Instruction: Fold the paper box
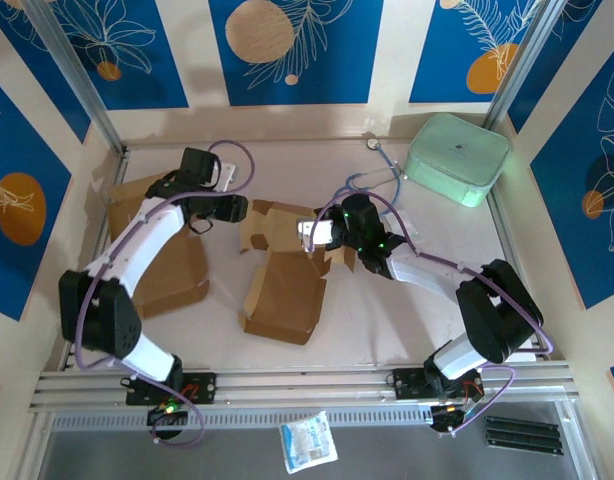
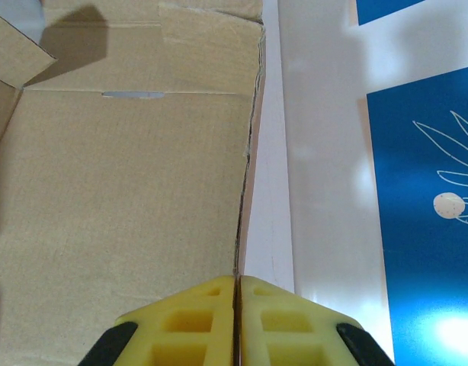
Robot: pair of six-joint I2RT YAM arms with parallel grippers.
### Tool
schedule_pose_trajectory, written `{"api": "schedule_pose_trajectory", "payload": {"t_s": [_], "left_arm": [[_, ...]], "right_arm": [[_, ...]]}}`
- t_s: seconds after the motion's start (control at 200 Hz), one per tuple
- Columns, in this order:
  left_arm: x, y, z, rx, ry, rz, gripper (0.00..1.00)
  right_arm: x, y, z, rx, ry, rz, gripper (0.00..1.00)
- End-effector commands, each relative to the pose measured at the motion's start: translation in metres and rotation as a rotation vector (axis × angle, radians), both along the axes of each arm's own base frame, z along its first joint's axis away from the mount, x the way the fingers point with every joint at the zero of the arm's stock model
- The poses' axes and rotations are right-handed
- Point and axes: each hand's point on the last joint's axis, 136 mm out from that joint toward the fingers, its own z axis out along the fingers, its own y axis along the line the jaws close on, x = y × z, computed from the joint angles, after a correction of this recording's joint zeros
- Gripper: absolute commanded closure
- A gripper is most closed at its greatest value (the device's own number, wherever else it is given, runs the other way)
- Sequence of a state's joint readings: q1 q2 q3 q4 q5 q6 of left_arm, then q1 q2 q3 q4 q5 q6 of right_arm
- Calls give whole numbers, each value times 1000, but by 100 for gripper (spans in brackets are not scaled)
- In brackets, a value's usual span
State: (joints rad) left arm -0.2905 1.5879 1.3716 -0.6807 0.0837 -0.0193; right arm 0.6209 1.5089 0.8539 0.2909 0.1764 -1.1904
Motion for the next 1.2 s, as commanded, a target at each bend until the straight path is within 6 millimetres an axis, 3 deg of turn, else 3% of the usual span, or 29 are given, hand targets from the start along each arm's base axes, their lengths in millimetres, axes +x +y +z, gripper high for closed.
{"api": "schedule_pose_trajectory", "payload": {"t_s": [0.0,0.105,0.17,0.275,0.34,0.4,0.5,0.535,0.59,0.68,0.84,0.945,1.035,1.105,1.196], "left_arm": [[-9,-6,-16,13,118,-91,36],[1,-18,-26,-25,151,-122,42],[4,-23,-32,-41,174,-130,51],[5,-35,-36,-101,168,-163,69],[5,-41,-36,-139,149,-187,88],[5,-45,-35,-152,134,-210,97],[9,-43,-36,-140,96,-214,100],[11,-44,-34,-138,72,-221,100],[13,-45,-32,-141,28,-236,100],[15,-47,-24,-151,-56,-272,100],[14,-49,-9,-160,-208,-315,100],[13,-49,-4,-164,-253,-317,100],[11,-50,-2,-170,-267,-321,100],[10,-52,-1,-169,-267,-331,100],[9,-53,-4,-159,-258,-343,100]], "right_arm": [[-6,5,9,5,-17,30,90],[-5,4,8,-1,-15,29,90],[-5,5,9,-4,-19,28,91],[-9,7,9,-4,-9,33,90],[-12,9,7,-9,-1,39,91],[-15,11,7,-14,10,45,91],[-25,15,7,-16,60,45,85],[-32,16,9,-7,109,47,77],[-49,17,16,23,226,60,57],[-77,17,41,113,434,66,46],[-96,13,99,347,796,-40,36],[-78,4,121,532,1066,-258,26],[-62,-4,128,582,1275,-422,24],[-54,-5,124,576,1393,-494,22],[-43,-7,108,545,1456,-559,10]]}}
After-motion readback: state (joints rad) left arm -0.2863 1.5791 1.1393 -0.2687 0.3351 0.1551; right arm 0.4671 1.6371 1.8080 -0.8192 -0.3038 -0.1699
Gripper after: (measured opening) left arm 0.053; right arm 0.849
